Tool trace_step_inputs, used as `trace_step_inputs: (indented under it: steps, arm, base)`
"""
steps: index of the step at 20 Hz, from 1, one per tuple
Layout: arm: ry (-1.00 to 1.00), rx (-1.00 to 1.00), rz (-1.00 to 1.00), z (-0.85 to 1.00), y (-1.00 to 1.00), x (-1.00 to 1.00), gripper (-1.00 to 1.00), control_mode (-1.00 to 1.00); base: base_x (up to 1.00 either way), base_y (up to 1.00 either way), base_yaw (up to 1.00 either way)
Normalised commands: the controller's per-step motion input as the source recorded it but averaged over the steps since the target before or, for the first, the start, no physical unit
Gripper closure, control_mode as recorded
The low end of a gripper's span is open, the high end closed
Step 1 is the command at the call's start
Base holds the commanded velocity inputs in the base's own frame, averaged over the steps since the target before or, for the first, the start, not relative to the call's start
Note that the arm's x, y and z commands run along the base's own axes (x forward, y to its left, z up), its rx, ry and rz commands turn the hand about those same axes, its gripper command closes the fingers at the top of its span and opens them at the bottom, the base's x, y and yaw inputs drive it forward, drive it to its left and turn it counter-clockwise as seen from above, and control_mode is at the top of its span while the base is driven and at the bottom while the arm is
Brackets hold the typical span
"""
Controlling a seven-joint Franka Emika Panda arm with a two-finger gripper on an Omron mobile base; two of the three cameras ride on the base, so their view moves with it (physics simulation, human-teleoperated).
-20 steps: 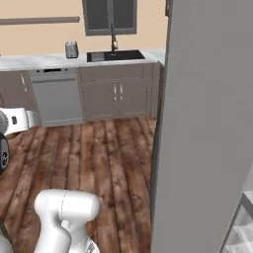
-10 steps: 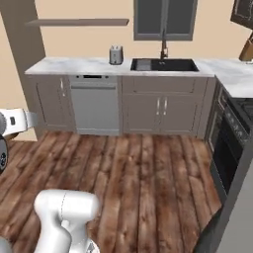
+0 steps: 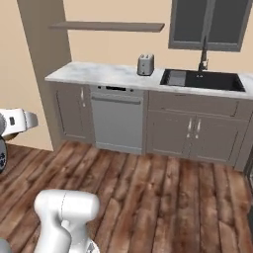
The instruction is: Pick up the mango and kiwi from the fridge and place one fruit on each plate on the dining counter.
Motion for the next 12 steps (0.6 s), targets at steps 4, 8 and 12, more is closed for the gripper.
trace_step_inputs:
  steps: [4,8,12]
  arm:
    - [0.0,0.0,0.0,0.0,0.0,0.0,1.0,1.0]
    - [0.0,0.0,0.0,0.0,0.0,0.0,1.0,1.0]
    - [0.0,0.0,0.0,0.0,0.0,0.0,1.0,1.0]
  base:
    - [1.0,0.0,0.43]
    - [1.0,0.0,0.61]
    - [1.0,0.0,0.64]
